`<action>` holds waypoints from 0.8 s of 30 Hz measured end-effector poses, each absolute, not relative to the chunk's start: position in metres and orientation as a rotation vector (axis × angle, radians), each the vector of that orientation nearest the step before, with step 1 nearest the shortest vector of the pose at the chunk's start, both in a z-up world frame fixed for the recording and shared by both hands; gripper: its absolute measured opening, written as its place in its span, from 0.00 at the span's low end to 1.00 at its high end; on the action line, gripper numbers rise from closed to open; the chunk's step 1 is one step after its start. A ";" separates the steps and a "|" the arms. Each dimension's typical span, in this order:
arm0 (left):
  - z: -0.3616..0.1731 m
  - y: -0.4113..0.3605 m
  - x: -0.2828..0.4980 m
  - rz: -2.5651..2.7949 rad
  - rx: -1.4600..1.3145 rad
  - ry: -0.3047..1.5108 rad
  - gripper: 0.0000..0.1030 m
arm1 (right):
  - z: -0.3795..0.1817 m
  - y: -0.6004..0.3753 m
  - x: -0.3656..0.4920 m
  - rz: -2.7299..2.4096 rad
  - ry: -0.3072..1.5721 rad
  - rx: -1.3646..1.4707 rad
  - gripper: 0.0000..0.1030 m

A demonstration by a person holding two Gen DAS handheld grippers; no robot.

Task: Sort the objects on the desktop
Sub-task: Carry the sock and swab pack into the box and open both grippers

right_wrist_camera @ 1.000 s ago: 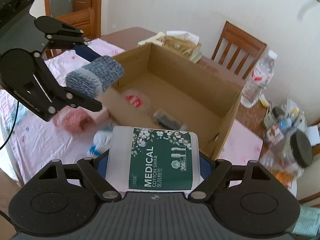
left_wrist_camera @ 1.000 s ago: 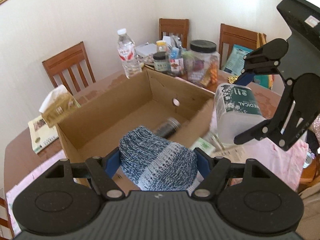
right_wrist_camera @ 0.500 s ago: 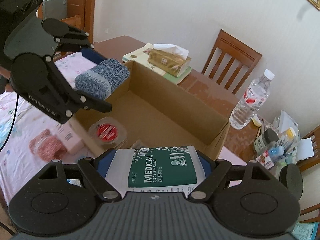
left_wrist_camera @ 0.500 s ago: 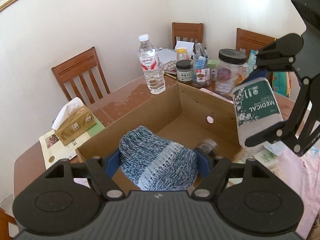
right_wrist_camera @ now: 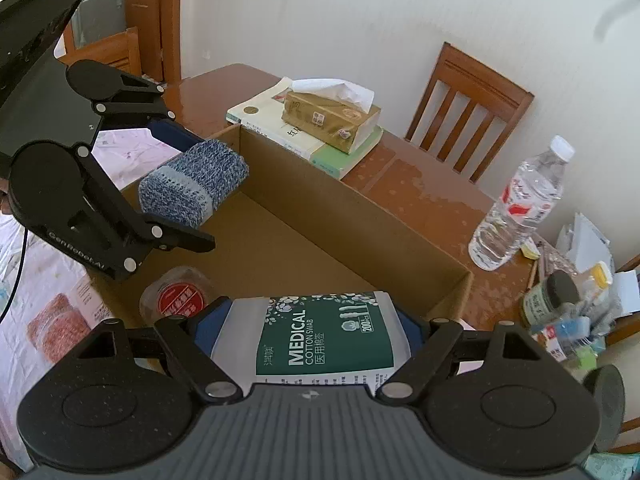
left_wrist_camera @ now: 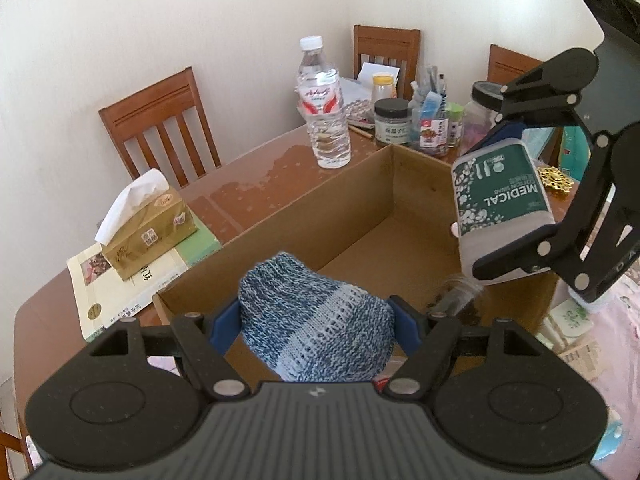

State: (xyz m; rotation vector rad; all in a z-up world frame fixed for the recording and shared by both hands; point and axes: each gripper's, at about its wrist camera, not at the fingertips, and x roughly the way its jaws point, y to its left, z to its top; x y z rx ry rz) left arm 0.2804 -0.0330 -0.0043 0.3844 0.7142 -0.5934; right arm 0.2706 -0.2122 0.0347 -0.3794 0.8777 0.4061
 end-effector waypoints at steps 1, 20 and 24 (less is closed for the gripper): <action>-0.006 -0.032 0.283 -0.593 0.381 0.719 0.74 | 0.033 -0.210 0.275 0.410 0.883 -0.376 0.84; -0.030 -0.029 0.313 -0.572 0.373 0.778 0.80 | 0.012 -0.212 0.297 0.374 0.935 -0.328 0.84; -0.029 -0.029 0.313 -0.548 0.374 0.769 0.87 | 0.016 -0.215 0.288 0.361 0.934 -0.324 0.87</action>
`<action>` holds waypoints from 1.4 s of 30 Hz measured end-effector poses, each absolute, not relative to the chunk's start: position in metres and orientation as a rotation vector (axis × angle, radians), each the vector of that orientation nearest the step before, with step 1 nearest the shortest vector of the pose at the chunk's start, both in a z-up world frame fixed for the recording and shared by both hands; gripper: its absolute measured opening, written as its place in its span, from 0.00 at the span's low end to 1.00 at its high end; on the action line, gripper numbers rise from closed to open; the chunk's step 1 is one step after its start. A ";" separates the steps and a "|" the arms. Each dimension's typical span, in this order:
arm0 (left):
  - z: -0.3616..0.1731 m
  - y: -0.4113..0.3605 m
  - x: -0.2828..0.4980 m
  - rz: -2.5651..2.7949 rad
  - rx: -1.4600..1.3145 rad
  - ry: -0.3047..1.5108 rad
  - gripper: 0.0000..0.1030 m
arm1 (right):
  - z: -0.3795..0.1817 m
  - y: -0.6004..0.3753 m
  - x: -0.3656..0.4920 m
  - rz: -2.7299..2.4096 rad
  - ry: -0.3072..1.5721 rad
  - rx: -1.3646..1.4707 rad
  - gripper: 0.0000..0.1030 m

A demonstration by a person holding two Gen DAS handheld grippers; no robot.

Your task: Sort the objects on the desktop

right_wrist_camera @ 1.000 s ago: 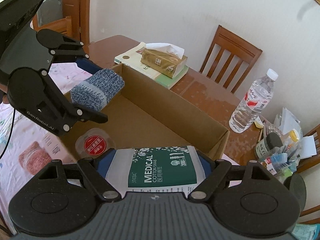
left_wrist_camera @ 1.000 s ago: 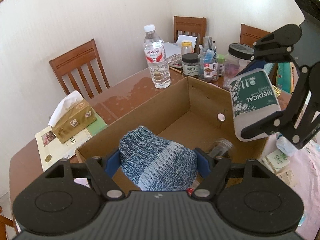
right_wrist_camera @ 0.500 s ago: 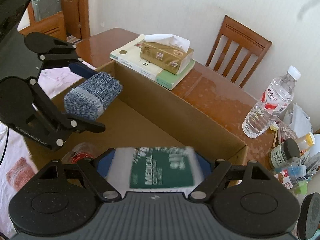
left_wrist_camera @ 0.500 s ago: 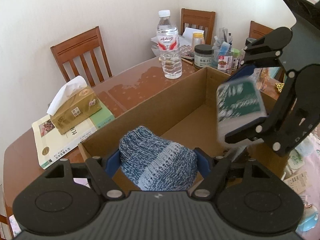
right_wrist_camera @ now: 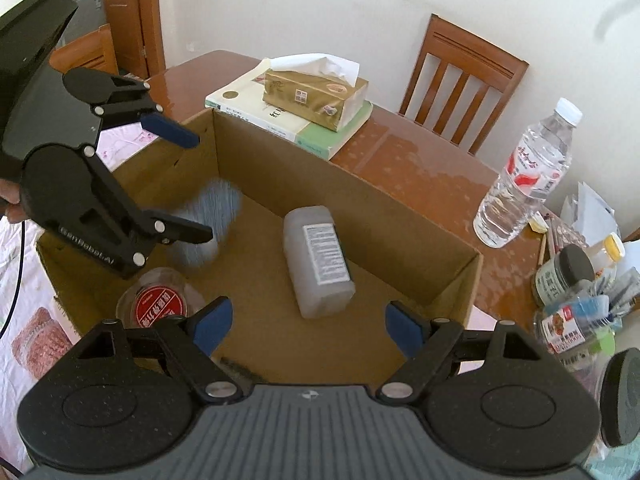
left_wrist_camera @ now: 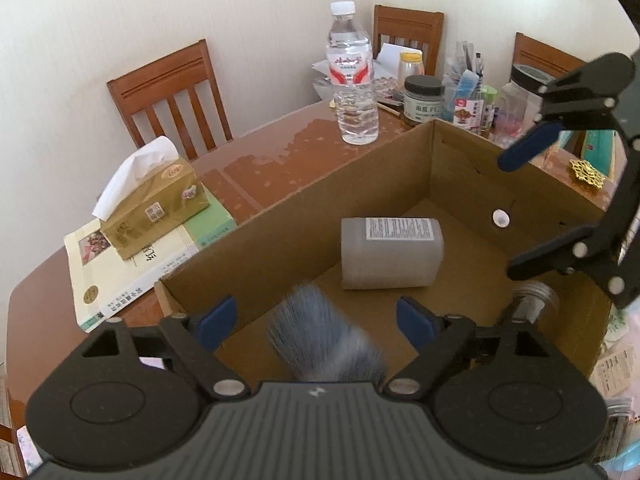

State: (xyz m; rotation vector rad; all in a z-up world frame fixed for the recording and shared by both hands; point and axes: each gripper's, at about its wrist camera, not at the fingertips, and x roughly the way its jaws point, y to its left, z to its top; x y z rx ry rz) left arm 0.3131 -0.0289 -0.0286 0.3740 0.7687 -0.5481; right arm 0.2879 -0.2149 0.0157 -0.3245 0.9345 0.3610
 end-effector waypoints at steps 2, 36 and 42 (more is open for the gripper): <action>-0.025 -0.028 0.311 -0.545 0.374 0.765 0.87 | 0.018 -0.215 0.283 0.359 0.927 -0.326 0.89; 0.010 -0.018 0.158 -0.400 0.320 0.761 0.92 | 0.026 -0.210 0.137 0.407 0.852 -0.298 1.00; -0.003 -0.019 0.138 -0.359 0.294 0.790 0.92 | 0.016 -0.210 0.118 0.405 0.868 -0.292 1.00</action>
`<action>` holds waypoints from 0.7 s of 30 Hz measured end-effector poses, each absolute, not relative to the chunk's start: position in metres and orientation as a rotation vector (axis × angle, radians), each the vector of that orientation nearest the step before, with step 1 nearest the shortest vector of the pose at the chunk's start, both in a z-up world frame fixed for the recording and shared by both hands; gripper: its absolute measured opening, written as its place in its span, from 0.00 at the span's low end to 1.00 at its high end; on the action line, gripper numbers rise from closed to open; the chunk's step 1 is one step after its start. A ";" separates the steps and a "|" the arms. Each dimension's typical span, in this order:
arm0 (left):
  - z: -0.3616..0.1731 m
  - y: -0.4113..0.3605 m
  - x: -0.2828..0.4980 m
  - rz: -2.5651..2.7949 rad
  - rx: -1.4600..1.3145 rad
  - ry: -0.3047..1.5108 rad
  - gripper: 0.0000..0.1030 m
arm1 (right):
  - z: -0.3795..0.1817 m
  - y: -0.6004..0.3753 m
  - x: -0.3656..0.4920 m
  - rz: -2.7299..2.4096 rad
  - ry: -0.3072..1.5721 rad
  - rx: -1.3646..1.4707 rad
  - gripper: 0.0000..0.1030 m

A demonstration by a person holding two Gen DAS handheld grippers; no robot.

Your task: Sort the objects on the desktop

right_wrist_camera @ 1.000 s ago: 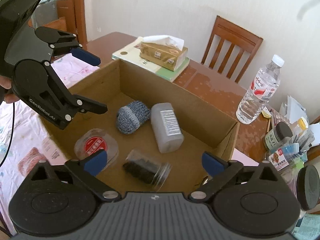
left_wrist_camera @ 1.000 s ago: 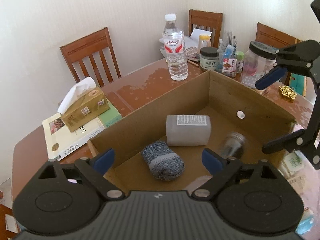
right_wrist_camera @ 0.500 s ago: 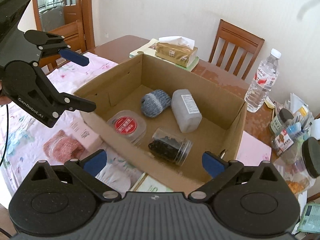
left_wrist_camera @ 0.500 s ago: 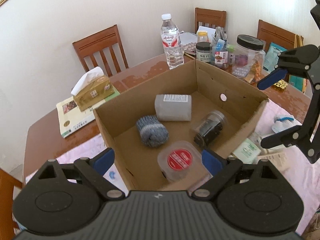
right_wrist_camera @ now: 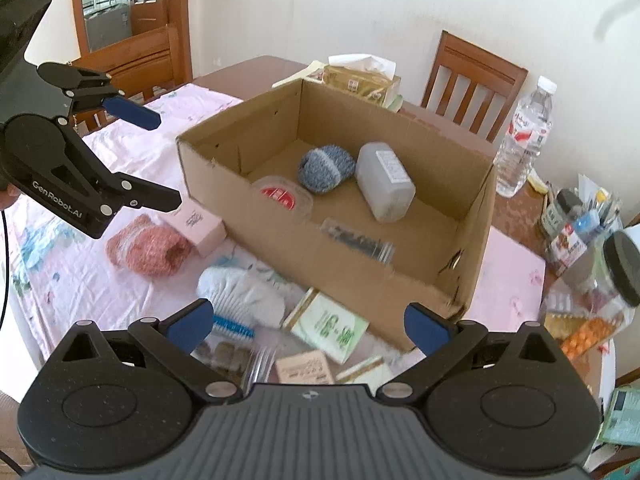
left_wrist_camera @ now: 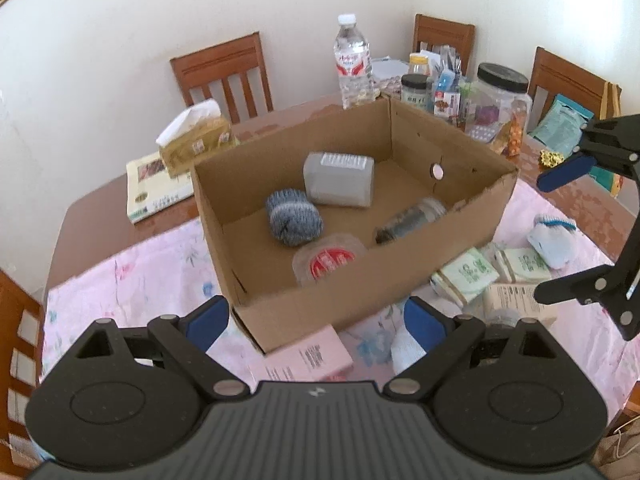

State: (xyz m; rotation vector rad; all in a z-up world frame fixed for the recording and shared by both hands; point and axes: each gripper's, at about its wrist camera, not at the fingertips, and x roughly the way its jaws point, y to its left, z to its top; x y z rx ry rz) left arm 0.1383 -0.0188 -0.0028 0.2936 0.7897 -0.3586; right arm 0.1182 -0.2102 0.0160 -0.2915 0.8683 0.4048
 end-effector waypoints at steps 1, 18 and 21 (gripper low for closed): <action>-0.005 -0.019 0.135 -0.349 0.291 0.797 0.92 | 0.015 -0.210 0.115 0.403 0.869 -0.290 1.00; -0.046 -0.016 0.099 -0.246 0.253 0.896 0.92 | -0.013 -0.198 0.066 0.372 0.903 -0.267 1.00; -0.053 -0.011 0.098 -0.220 0.217 0.916 0.92 | -0.015 -0.195 0.064 0.362 0.902 -0.267 1.00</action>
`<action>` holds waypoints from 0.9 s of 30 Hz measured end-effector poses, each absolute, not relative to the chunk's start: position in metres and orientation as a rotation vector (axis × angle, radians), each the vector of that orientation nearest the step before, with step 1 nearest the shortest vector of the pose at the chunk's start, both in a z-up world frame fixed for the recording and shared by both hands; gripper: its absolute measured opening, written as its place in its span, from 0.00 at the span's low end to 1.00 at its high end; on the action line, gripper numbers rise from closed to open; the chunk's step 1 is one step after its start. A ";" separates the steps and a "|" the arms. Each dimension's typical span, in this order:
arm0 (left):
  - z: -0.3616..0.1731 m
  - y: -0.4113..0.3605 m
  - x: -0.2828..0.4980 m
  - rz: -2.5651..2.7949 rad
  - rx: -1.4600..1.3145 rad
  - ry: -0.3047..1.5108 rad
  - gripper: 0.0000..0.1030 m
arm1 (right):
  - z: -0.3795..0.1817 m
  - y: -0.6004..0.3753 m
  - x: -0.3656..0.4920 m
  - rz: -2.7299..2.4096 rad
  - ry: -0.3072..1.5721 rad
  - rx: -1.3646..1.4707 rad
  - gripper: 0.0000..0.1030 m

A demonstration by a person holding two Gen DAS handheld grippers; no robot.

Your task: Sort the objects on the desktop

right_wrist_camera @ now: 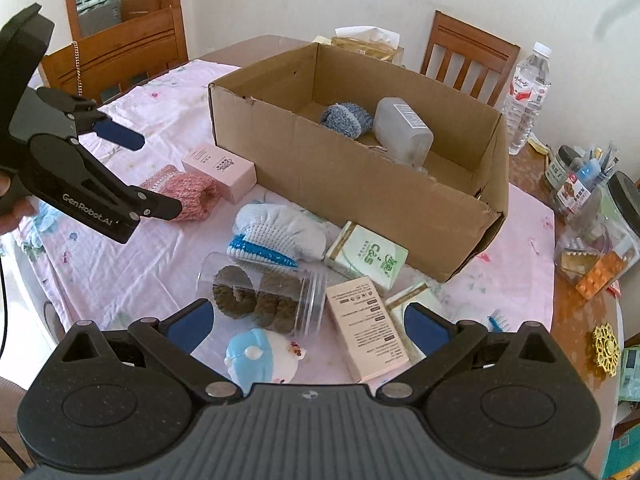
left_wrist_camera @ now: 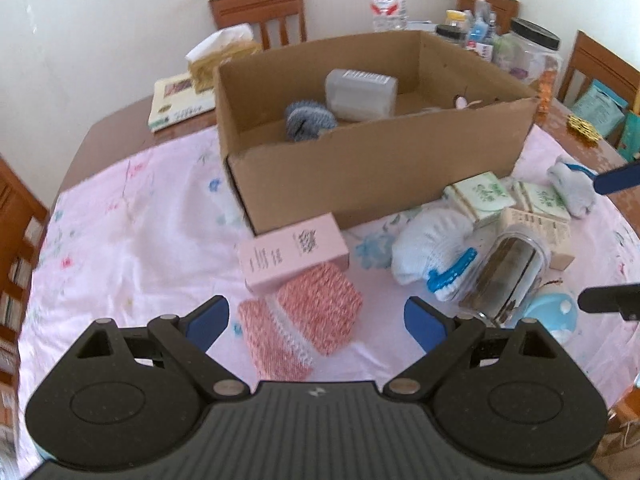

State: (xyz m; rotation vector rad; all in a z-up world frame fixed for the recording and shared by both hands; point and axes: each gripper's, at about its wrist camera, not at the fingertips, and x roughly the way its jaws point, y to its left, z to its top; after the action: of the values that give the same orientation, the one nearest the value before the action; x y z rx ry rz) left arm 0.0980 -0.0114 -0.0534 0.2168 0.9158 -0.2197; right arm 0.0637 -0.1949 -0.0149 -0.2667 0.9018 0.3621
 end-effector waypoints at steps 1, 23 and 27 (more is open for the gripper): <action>-0.055 -0.009 0.098 -0.211 0.203 0.920 0.92 | -0.016 -0.194 0.064 0.360 0.901 -0.266 1.00; -0.105 0.011 0.110 -0.136 -0.009 1.037 0.93 | -0.040 -0.174 0.074 0.335 0.965 -0.246 1.00; -0.106 0.014 0.114 -0.140 -0.037 1.028 0.95 | -0.040 -0.174 0.078 0.334 0.974 -0.240 1.00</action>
State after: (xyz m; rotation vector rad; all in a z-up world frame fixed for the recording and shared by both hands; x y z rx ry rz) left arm 0.1144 0.0142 -0.1060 -0.0372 1.0278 -0.1395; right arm 0.0783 -0.1736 -0.0405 -0.2403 0.9739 0.3342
